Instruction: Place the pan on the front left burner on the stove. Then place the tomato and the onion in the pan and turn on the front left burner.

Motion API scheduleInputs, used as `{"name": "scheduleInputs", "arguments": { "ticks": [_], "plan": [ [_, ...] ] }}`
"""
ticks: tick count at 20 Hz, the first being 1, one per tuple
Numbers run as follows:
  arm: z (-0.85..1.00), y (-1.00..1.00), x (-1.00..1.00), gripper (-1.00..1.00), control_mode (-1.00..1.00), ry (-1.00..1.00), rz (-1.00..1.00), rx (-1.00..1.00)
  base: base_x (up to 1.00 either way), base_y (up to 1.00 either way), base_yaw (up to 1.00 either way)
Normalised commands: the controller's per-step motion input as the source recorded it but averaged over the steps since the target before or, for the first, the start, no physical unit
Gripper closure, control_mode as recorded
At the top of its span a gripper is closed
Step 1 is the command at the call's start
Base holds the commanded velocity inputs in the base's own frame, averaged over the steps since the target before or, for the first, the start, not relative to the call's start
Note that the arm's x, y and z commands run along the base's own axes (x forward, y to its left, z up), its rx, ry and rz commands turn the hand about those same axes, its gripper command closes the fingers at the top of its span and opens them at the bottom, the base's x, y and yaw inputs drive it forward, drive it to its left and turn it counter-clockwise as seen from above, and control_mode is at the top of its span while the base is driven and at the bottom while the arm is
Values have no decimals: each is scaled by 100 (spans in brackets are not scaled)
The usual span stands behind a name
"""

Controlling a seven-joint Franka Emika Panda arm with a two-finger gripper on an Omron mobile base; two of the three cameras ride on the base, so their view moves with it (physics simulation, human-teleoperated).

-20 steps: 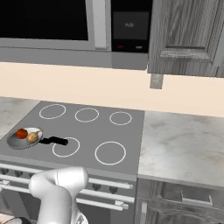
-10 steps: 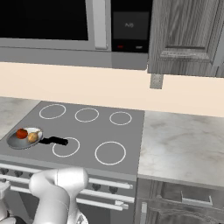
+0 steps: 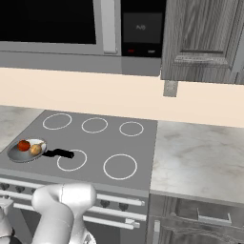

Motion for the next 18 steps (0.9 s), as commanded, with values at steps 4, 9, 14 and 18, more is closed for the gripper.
{"name": "scheduleInputs", "arguments": {
  "ticks": [4,9,14,18],
  "plan": [
    [0,11,4,-100,-100,0,1,0,0,0,0],
    [0,12,15,-100,-100,1,0,0,0,0,0],
    [-11,15,19,-100,-100,1,0,0,0,0,0],
    [-31,12,15,-100,-100,2,0,0,0,0,0]
  ]
}}
